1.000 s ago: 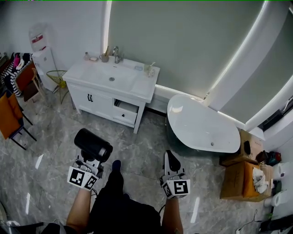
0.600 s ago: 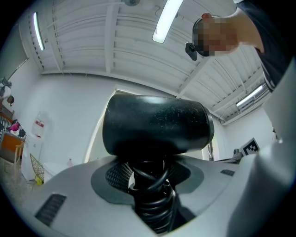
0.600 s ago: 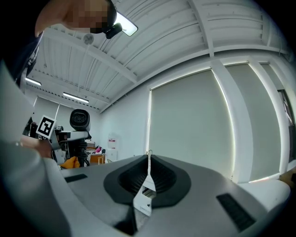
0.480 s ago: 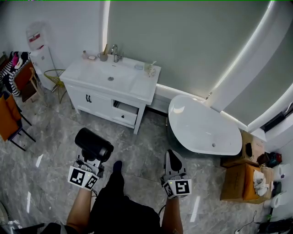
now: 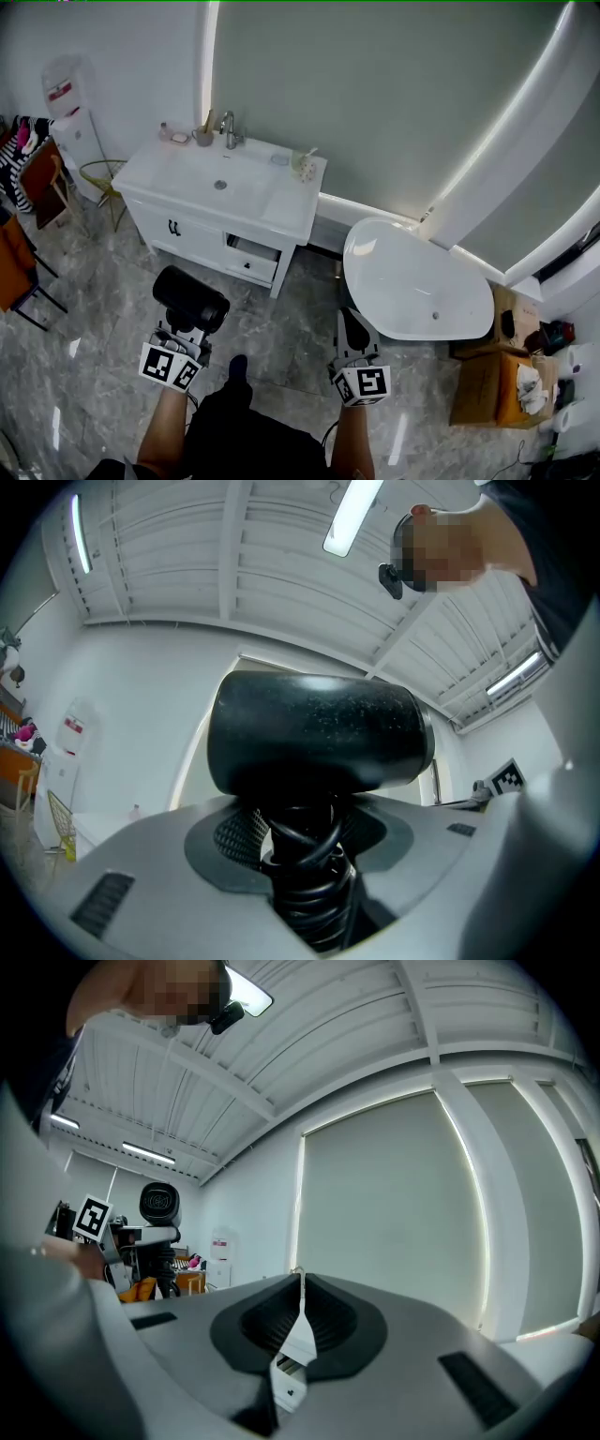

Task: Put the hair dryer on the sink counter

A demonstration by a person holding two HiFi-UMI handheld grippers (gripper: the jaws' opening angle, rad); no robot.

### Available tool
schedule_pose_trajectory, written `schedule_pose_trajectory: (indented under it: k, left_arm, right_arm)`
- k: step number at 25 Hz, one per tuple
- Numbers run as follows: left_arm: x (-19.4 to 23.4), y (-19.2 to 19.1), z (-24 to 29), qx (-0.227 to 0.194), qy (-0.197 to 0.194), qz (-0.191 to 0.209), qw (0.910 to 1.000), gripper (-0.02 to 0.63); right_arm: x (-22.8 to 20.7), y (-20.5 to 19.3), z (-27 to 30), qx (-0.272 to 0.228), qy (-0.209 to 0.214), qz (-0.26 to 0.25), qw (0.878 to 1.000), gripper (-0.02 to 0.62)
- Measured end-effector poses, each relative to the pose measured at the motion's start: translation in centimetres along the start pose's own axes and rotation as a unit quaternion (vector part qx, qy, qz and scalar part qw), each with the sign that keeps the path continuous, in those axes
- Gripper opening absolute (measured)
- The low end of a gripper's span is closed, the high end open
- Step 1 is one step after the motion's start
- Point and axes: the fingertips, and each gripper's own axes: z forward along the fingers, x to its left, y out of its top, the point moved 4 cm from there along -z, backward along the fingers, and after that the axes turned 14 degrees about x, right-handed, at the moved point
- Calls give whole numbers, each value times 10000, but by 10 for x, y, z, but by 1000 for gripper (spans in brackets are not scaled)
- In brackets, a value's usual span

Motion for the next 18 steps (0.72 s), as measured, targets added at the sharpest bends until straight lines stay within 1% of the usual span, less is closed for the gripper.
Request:
schedule_pose_trajectory:
  k: [7, 14, 18]
  left_arm:
    - [54, 22, 74, -84, -104, 18, 9999, 224]
    - [98, 37, 147, -90, -383, 134, 9991, 224]
    - [113, 38, 173, -42, -534, 199, 9984, 224]
  right_arm:
    - [-19, 32, 75, 18, -95, -57, 9999, 38]
    - [-45, 52, 141, 17, -448, -90, 9990, 37]
    - [-53, 56, 159, 16, -632, -70, 9980, 35]
